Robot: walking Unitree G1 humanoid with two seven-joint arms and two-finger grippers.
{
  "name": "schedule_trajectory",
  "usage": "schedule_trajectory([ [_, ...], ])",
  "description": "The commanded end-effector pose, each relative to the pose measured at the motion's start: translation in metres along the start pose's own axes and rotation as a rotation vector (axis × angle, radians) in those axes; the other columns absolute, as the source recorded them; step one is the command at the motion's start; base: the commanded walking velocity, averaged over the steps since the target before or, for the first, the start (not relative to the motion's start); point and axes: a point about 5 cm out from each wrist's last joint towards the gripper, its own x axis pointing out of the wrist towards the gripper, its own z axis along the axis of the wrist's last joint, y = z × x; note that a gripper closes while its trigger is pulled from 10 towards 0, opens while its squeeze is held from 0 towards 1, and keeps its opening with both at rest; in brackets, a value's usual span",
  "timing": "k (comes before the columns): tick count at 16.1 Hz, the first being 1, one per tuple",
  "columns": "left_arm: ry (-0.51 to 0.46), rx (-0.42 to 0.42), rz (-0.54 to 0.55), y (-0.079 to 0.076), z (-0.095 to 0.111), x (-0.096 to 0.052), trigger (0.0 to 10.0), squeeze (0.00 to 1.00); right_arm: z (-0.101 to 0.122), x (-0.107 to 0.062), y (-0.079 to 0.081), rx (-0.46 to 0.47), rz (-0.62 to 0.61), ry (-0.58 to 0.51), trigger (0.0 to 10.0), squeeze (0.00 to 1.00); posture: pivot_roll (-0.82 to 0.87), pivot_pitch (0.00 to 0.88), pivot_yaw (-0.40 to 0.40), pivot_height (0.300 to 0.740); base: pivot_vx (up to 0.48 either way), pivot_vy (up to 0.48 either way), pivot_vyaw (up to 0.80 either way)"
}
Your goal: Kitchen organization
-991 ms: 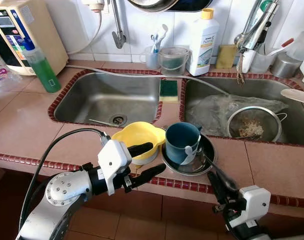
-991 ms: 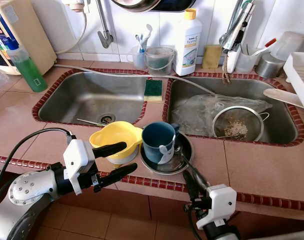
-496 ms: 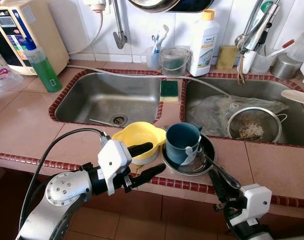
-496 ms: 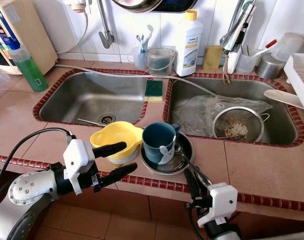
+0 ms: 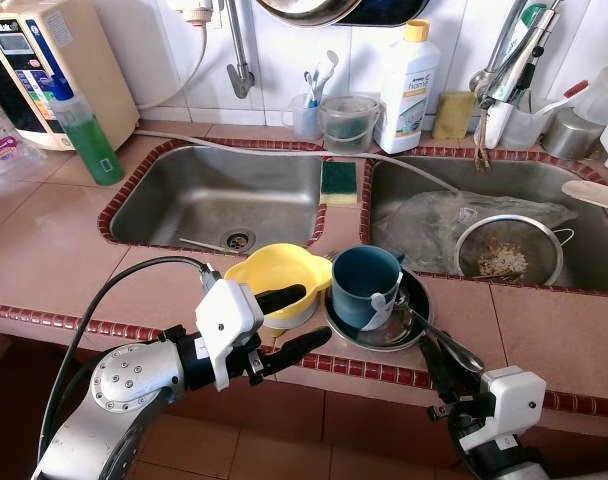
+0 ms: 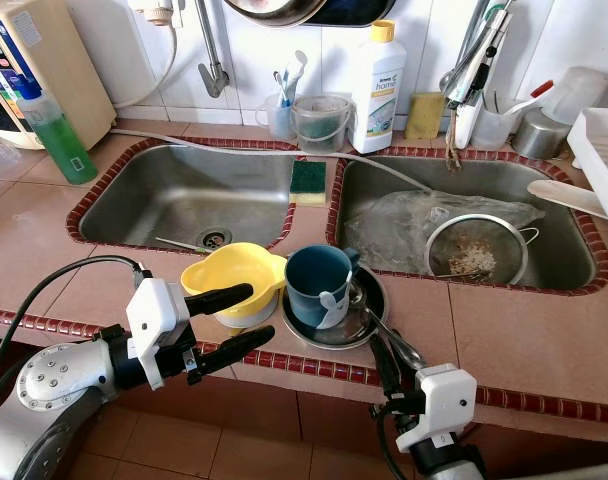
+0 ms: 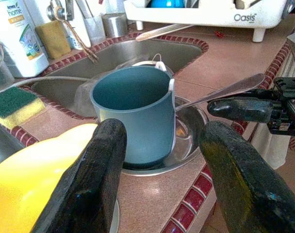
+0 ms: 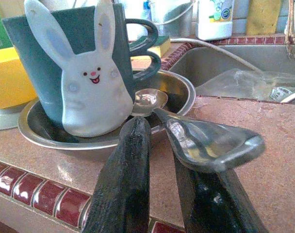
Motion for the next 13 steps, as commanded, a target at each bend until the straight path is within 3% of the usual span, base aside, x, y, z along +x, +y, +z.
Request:
schedule_trajectory([
  [1,0.002,0.014,0.01,0.003,0.004,-0.002,10.0,0.0,0.008,0.001,-0.001,-0.026,-0.01,-0.044,10.0,0.0,-0.21,0.076,0.073,0.74,0.0,0.0,0.0],
  [5,0.0,0.017,0.011,0.004,0.004,-0.002,10.0,0.0,-0.001,0.003,-0.01,-0.021,-0.093,0.018,10.0,0.0,-0.21,0.075,0.074,0.74,0.0,0.0,0.0],
  [6,0.002,0.017,0.011,0.004,0.003,-0.002,10.0,0.0,0.001,0.002,-0.009,0.0,-0.084,0.006,10.0,1.0,-0.21,0.075,0.074,0.74,0.0,0.0,0.0],
  [13,0.0,0.016,0.013,0.004,0.004,-0.001,10.0,0.0,0.002,0.004,-0.013,-0.062,-0.112,-0.003,10.0,1.0,-0.21,0.073,0.071,0.74,0.0,0.0,0.0],
])
